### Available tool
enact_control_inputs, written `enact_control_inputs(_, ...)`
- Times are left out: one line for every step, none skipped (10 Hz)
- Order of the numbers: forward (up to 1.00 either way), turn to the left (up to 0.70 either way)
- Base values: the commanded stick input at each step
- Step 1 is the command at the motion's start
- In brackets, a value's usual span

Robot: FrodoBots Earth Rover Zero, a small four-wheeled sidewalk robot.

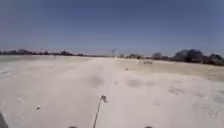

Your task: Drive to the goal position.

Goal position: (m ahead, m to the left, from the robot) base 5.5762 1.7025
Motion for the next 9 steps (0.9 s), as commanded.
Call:
enact_control_inputs(0.70, 0.00)
enact_control_inputs(0.70, 0.00)
enact_control_inputs(0.70, 0.00)
enact_control_inputs(0.70, 0.00)
enact_control_inputs(0.70, 0.00)
enact_control_inputs(0.70, 0.00)
enact_control_inputs(0.70, 0.00)
enact_control_inputs(0.70, 0.00)
enact_control_inputs(0.70, 0.00)
